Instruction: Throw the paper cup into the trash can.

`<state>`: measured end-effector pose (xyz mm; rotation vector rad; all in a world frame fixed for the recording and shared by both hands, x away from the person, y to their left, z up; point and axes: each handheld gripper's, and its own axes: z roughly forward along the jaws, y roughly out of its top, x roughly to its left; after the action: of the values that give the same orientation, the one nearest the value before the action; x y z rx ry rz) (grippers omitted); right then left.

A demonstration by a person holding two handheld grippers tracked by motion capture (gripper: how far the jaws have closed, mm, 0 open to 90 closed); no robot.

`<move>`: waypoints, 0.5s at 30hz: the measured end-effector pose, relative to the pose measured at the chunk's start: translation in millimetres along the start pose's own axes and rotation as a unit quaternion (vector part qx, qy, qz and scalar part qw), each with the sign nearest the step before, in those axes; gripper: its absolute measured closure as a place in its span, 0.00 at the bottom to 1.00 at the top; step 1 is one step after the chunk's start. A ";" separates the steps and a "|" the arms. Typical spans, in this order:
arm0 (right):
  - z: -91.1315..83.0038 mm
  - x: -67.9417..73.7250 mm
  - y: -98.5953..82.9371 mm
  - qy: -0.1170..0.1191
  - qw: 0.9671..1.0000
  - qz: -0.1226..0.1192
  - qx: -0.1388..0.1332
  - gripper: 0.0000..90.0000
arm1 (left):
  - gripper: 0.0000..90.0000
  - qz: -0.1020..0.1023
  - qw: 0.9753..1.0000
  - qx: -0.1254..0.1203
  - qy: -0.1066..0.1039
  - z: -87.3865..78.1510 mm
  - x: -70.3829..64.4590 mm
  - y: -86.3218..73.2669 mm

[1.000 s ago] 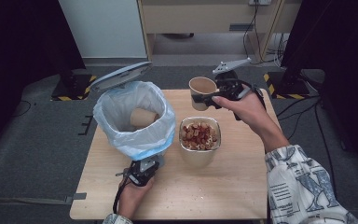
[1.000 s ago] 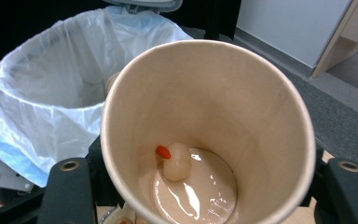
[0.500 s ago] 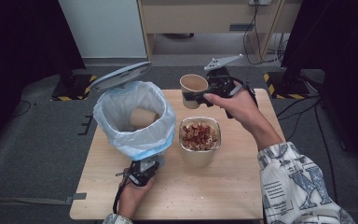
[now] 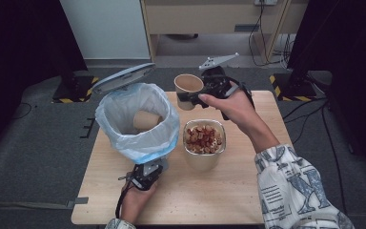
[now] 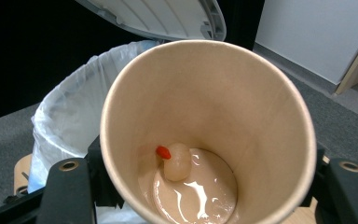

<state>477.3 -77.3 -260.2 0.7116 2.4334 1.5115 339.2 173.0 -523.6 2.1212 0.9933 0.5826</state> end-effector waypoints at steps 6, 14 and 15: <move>6.9 8.0 6.5 0.007 1.000 -0.004 -0.002 0.36 | 0.99 0.000 1.000 0.000 0.000 0.0 -0.1 0.1; 16.5 16.0 11.7 0.015 1.000 -0.005 -0.002 0.36 | 0.99 0.001 1.000 0.000 0.000 0.0 -0.1 0.1; 17.7 16.7 12.2 0.016 1.000 -0.005 -0.002 0.36 | 0.99 0.001 1.000 0.002 0.000 -0.2 0.1 0.2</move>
<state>473.5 -50.6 -256.1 0.6784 2.4528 1.5358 339.2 173.0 -523.3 2.1251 0.9932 0.5825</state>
